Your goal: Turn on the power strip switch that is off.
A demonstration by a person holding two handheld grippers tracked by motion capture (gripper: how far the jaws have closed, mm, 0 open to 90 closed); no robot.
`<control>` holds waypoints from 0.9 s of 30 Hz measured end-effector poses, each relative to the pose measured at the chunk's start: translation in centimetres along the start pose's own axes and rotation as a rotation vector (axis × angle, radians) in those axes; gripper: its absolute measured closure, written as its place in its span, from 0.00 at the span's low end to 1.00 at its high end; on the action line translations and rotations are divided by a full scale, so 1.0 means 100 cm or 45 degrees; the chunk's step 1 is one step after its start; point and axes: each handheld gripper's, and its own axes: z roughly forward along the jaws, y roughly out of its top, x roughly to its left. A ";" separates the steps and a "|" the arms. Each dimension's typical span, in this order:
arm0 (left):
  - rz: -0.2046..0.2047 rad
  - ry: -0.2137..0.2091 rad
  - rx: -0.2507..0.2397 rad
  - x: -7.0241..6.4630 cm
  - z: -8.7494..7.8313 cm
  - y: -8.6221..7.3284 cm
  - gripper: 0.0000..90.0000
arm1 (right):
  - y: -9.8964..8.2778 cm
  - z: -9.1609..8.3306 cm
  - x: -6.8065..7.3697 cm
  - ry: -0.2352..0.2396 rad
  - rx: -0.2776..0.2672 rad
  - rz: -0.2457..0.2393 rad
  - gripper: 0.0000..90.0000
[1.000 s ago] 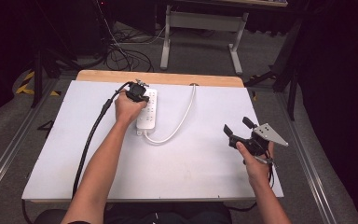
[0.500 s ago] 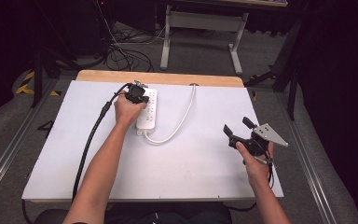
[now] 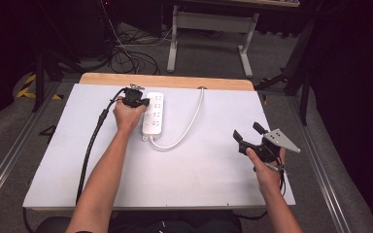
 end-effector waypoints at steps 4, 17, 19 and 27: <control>0.017 -0.024 -0.011 -0.003 -0.001 -0.003 1.00 | 0.000 0.002 0.001 0.007 0.005 -0.006 0.15; 0.071 0.000 -0.054 -0.004 0.000 -0.002 1.00 | -0.001 0.005 0.001 0.015 0.012 -0.008 0.15; 0.073 0.002 -0.042 -0.004 0.001 -0.003 1.00 | -0.001 0.005 0.001 0.012 0.009 -0.004 0.15; 0.082 0.008 -0.049 -0.004 0.002 -0.004 1.00 | -0.001 0.006 0.003 0.015 0.014 -0.002 0.15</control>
